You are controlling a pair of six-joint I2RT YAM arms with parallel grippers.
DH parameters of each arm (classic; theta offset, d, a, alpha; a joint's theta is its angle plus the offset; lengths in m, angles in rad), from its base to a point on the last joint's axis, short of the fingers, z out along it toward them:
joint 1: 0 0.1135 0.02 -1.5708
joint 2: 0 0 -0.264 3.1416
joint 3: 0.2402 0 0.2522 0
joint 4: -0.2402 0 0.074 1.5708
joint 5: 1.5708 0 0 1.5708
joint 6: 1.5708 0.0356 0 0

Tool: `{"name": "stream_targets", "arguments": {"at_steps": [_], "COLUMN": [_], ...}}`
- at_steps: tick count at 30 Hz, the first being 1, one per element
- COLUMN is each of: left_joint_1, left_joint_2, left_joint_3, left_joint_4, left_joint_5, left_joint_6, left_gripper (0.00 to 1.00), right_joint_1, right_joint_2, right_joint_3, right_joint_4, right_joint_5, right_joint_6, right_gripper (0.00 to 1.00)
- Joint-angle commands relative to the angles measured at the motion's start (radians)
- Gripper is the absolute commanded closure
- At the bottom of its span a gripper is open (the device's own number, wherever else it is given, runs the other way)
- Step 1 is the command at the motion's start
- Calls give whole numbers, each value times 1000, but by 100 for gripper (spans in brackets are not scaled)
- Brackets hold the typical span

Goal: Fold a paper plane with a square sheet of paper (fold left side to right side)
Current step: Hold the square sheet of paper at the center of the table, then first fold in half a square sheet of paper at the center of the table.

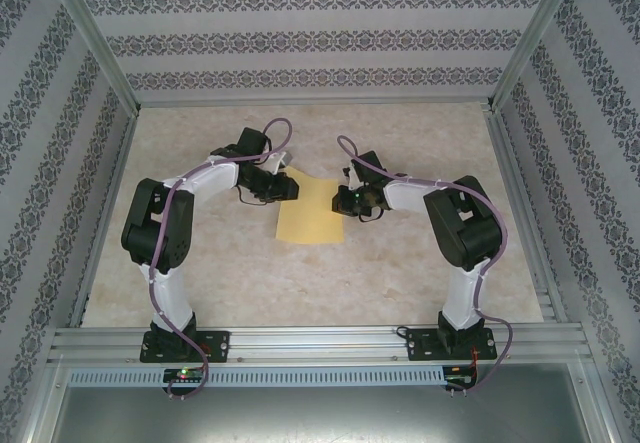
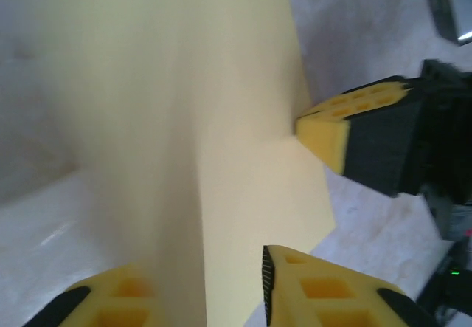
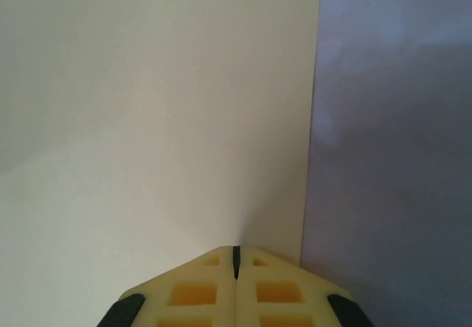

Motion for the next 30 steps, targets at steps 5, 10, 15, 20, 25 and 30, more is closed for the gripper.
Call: {"name": "stream_targets", "arguments": {"at_steps": [5,10,15,20,25,30], "left_joint_1": [7,-20,-41,-54,-58,-59], "left_joint_2": [-32,0,46,78,95,103], "left_joint_3": [-35,-28,-20,-10,-7,-8], "left_joint_4": [265,338,402,454,458,453], "left_joint_5": [232,262,271,279,266,248], "left_joint_6": [-232,-292,-336,-370,-374,-375], "left_gripper": [53,48,45,42,44,53], "right_joint_1": [14,13,9,-1,-47,-133], "right_joint_2": [23,13,-29,-62,-141,-256], "right_joint_3": [-65,-95,-101,-92,-132,-240], "right_joint_4": [-5,43,77,71,104,269], "right_joint_5": [49,31,8,-7,-27,-154], "right_joint_6": [20,39,42,36,50,141], "right_gripper": [100,100,100,100,98,83]}}
